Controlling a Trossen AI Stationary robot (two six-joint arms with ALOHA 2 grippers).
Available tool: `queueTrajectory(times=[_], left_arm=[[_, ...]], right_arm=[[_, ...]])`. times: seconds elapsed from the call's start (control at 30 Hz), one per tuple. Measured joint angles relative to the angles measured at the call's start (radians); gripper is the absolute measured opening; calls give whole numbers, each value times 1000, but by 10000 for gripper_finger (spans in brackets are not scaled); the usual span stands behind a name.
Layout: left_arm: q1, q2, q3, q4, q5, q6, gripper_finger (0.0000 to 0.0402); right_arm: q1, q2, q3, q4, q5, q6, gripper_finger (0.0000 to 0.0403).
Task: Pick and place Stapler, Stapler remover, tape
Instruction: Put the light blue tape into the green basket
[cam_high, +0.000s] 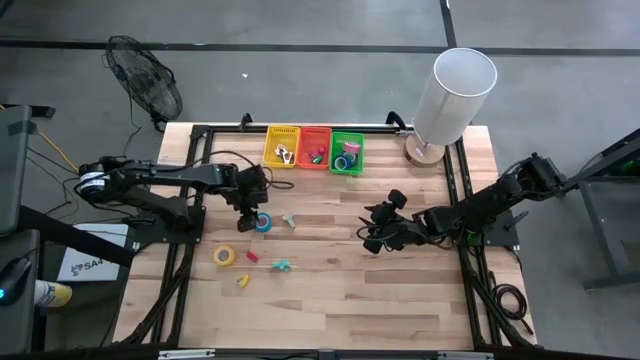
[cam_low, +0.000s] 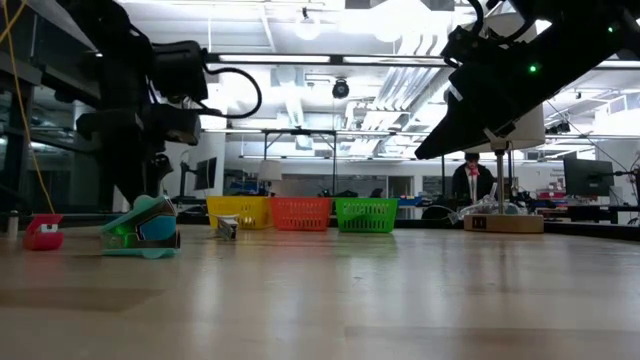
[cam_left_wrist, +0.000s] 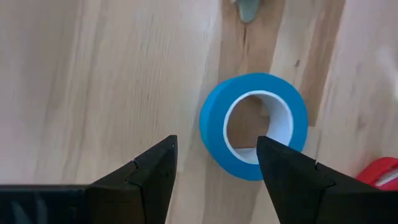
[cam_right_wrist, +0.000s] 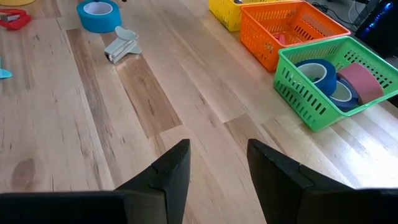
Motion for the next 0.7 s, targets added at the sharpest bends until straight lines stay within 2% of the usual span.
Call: queueTrajectory(times=[0.33, 0.5, 0.7], left_arm=[[-77, 70, 3, 24, -106, -68, 217], [-76, 110, 4, 56, -108, -60, 217], [-76, 127, 3, 73, -113, -48, 180]], right_arm=[[0, 0, 0, 0, -5, 8, 151], [0, 0, 0, 0, -4, 11, 151], [0, 0, 0, -2, -4, 12, 152]])
